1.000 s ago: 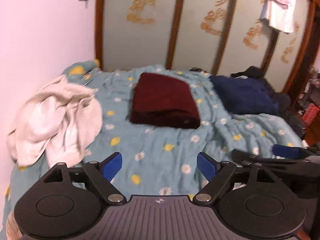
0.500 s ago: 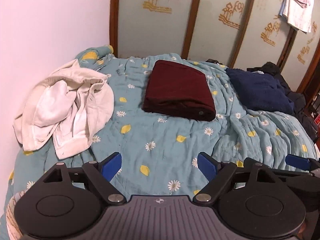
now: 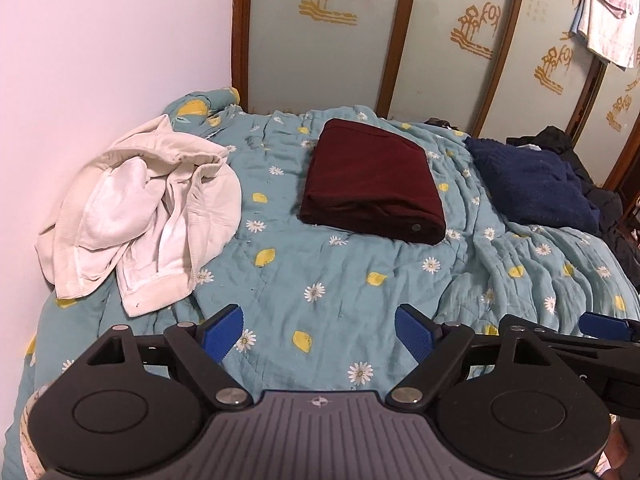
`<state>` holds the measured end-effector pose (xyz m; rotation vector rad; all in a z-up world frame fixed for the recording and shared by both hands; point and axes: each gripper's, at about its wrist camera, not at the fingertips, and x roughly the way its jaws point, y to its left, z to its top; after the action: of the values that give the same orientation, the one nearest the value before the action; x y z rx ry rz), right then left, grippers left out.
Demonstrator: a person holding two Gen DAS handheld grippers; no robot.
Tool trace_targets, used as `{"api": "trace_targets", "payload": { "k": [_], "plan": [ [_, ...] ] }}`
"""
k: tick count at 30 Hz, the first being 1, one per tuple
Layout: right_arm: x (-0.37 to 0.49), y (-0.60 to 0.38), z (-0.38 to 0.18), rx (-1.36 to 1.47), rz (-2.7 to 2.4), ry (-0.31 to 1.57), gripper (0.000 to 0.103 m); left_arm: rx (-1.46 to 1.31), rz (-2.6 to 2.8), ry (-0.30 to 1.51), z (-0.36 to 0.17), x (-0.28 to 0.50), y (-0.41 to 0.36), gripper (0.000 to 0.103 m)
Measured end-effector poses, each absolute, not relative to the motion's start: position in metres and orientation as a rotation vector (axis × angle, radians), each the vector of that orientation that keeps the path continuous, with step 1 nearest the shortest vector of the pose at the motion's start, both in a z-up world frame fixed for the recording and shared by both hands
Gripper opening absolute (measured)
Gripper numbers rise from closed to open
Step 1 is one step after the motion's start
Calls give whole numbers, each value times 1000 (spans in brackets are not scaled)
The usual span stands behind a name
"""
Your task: Fold clothes
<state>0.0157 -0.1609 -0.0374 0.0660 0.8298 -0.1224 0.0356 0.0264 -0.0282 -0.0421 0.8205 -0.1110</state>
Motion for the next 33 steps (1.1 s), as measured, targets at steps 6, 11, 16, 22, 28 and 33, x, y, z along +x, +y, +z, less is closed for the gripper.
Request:
{"api": "trace_targets", "payload": {
  "k": [6,11,16,22,28,33],
  "plan": [
    [16,-158,-36,60,-126,828,89,-39,-104,825,-29,35,27,83],
    [15,-157,-36,63,-122,829,89,-34,-97,824,-29,35,27,83],
    [15,-158,-35,67,-120,827,89,-29,-91,823,-28,34,27,83],
    [14,-158,-34,65,-119,826,89,-20,-83,812,-27,33,26,85],
    [14,-158,-32,59,-118,822,89,-10,-75,799,-24,31,25,86],
    [13,-157,-29,56,-119,817,89,-6,-71,797,-24,31,25,86]
  ]
}}
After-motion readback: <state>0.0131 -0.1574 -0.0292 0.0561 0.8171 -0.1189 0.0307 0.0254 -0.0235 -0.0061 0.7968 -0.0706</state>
